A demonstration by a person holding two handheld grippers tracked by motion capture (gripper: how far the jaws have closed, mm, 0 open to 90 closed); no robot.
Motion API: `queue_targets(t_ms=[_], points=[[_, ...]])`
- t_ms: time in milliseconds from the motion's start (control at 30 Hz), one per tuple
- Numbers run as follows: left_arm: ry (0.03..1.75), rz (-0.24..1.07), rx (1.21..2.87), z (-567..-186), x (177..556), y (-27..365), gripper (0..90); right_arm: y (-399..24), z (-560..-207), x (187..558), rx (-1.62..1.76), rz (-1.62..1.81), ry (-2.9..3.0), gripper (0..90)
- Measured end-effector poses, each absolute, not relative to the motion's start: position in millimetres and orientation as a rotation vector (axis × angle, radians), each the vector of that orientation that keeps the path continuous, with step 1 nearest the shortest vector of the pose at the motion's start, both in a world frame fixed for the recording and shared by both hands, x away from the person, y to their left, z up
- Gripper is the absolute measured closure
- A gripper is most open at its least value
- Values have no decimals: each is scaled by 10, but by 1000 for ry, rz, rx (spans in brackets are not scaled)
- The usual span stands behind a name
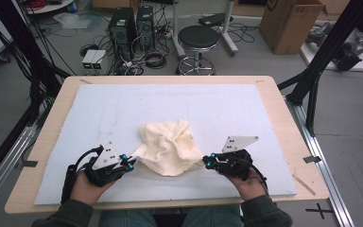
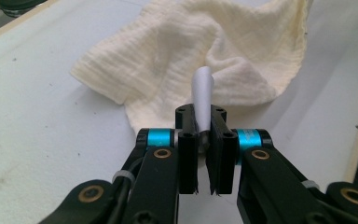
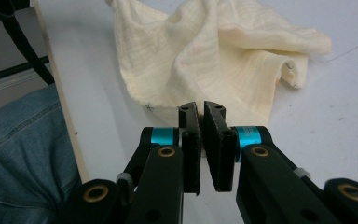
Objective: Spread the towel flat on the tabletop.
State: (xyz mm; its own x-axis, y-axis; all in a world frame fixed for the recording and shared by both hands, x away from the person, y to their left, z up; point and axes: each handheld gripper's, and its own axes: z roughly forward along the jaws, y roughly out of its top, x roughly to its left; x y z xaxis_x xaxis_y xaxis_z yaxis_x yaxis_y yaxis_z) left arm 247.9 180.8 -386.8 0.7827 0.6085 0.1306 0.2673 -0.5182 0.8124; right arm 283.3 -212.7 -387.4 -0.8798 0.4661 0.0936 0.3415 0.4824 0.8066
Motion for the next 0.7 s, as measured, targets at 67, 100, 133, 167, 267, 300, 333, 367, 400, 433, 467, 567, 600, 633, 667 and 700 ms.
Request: queue_targets(t_ms=[67,100,133,167,267,300,333,367,400,433,467,567,600,633,667,700], points=[[648,510,2131,-3899,2438,1813,834,-2127,-3885,2823,701,1358,2584,850],[650,508,2136,-3914,2419,1818,834,-2127,-3900,2812,703,1355,2590,851],[651,502,2132,-3935,2404,1823,834,-2127,-3918,2802,706,1353,2594,851],[651,499,2135,-3954,2388,1831,834,-2124,-3940,2793,712,1353,2599,850],[656,486,2143,-4011,2346,1853,833,-2117,-4013,2778,718,1350,2616,849],[662,484,2144,-4032,2333,1858,833,-2111,-4036,2772,720,1347,2625,849],[662,480,2150,-4055,2321,1865,832,-2102,-4059,2769,722,1342,2632,849],[667,476,2149,-4070,2314,1868,832,-2089,-4083,2767,719,1333,2641,849],[664,472,2153,-4085,2308,1877,832,-2081,-4092,2763,726,1330,2647,848],[670,470,2148,-4102,2301,1882,831,-2074,-4101,2765,720,1331,2647,848],[670,465,2147,-4116,2298,1890,830,-2070,-4104,2763,721,1328,2651,847],[665,455,2147,-4135,2292,1901,827,-2069,-4114,2759,724,1330,2659,846],[662,458,2143,-4141,2292,1900,827,-2072,-4122,2760,720,1334,2655,846],[662,458,2145,-4145,2292,1903,827,-2075,-4130,2757,725,1337,2652,845],[661,458,2144,-4154,2295,1906,827,-2079,-4138,2753,730,1337,2654,846],[664,457,2144,-4162,2296,1912,826,-2084,-4148,2752,727,1335,2653,844]])
